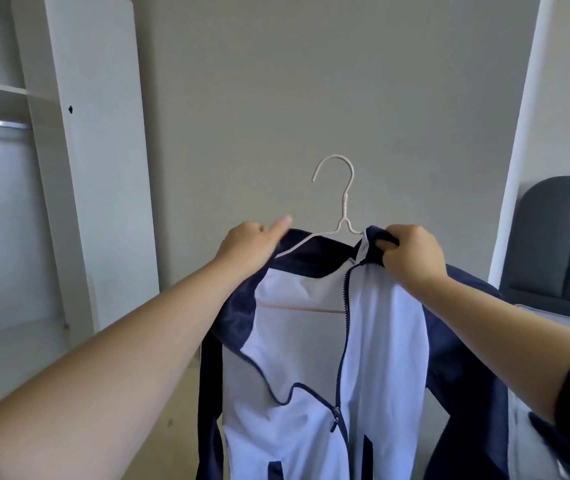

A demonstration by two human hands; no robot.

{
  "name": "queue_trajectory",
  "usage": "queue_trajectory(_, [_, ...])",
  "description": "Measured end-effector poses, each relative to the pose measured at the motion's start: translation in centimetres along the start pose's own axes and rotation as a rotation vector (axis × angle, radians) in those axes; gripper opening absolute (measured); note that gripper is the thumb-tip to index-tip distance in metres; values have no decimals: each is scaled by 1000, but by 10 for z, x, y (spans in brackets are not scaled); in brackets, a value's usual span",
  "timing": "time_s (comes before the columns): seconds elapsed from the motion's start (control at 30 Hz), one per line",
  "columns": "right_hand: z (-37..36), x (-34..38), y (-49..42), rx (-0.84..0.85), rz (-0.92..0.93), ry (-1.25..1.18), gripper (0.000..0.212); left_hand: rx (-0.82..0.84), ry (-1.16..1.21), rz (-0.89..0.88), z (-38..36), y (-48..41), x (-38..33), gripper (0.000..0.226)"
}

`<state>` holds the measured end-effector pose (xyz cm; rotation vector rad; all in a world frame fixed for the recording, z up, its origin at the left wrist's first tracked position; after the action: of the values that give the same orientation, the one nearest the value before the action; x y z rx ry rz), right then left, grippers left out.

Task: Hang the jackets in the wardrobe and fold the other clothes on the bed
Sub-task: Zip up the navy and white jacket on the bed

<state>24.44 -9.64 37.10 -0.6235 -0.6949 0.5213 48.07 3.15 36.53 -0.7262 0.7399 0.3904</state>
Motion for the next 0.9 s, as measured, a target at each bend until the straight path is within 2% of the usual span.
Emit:
queue_trajectory(0.07, [-1, 1, 2, -13, 18, 4, 19, 77, -295, -16, -10, -2, 1, 40])
queue_trajectory(0.1, [-1, 0, 3, -21, 23, 5, 18, 104, -357, -10, -11, -2, 3, 33])
queue_trajectory(0.17, [0, -3, 5, -34, 34, 11, 16, 154, -243, 41, -11, 0, 6, 27])
queue_trajectory(0.2, [-1, -5, 6, -30, 38, 16, 16, 176, -52, 110, -10, 0, 10, 26])
queue_trajectory(0.3, [-9, -6, 10, 39, 80, -4, 16, 239, 790, 328, -25, 1, -1, 27])
queue_trajectory(0.33, [-12, -5, 11, 62, 97, -26, 16, 240, 1002, 375, -31, 0, -10, 29])
queue_trajectory(0.4, [-13, -3, 11, 70, 105, -81, 17, 206, 1234, 439, -43, -3, -23, 34])
queue_trajectory(0.43, [-11, -4, 11, 52, 92, -117, 20, 184, 1224, 467, -48, -3, -24, 35])
queue_trajectory(0.47, [-8, -7, 10, 28, 73, -154, 23, 157, 1073, 460, -51, -4, -17, 34])
queue_trajectory(0.5, [-5, -10, 11, 5, 53, -181, 27, 170, 731, 405, -51, -4, -9, 29])
queue_trajectory(0.57, [0, -20, 13, -36, 15, -202, 34, 174, -157, 170, -44, -10, 0, 19])
queue_trajectory(0.6, [2, -25, 15, -49, 2, -199, 36, 124, -395, 40, -42, -12, -1, 15])
queue_trajectory(0.63, [2, -30, 16, -54, -10, -187, 37, 77, -441, -43, -40, -8, -5, 10])
queue_trajectory(0.67, [1, -33, 17, -54, -22, -176, 37, 57, -383, -108, -39, -3, -10, 2])
queue_trajectory(0.7, [1, -36, 18, -57, -37, -168, 37, 59, -304, -162, -41, 0, -13, 9])
queue_trajectory(0.77, [-1, -40, 18, -62, -62, -179, 36, 219, -173, -171, -55, 3, -8, 28])
queue_trajectory(0.8, [-3, -41, 18, -59, -65, -189, 33, 300, -147, -167, -62, 8, -6, 31])
queue_trajectory(0.9, [-9, -38, 19, -24, -53, -246, 25, 368, -150, -195, -67, 15, -3, 15])
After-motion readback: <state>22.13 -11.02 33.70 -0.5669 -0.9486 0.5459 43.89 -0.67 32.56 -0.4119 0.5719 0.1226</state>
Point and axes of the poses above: each hand's wrist, its own y-axis away from the middle knuckle, its own z-axis out of the back of the hand, x = y × z, the point moved 9 cm from there along -y, towards the middle knuckle, and after that the axes turned 4 degrees about y, right-handed, at the moved point
